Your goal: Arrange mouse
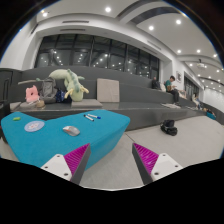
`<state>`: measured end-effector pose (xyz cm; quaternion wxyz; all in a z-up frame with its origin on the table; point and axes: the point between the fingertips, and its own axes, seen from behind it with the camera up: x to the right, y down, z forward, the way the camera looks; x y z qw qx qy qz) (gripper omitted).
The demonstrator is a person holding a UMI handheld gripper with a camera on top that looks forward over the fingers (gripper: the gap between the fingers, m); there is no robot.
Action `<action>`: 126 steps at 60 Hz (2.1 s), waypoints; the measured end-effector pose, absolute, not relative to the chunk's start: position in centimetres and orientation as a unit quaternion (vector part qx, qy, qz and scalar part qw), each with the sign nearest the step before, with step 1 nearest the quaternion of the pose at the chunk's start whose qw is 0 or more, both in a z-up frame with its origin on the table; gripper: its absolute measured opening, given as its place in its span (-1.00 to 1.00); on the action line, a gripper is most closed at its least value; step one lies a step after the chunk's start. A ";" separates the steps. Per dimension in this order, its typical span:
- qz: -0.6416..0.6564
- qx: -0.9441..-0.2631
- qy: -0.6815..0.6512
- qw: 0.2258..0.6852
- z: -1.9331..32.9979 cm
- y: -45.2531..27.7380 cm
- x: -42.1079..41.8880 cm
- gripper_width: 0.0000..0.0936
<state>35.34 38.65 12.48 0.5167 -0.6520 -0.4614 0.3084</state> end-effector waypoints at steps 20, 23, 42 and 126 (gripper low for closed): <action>0.339 -0.617 -0.500 0.505 13.0 37.5 30.5 0.83; 0.339 -0.612 -0.509 0.502 12.6 36.8 29.7 0.83; 0.396 -0.568 -0.568 0.446 10.0 28.3 24.5 0.82; 0.326 -0.606 -0.607 0.397 -1.2 27.9 -3.0 0.83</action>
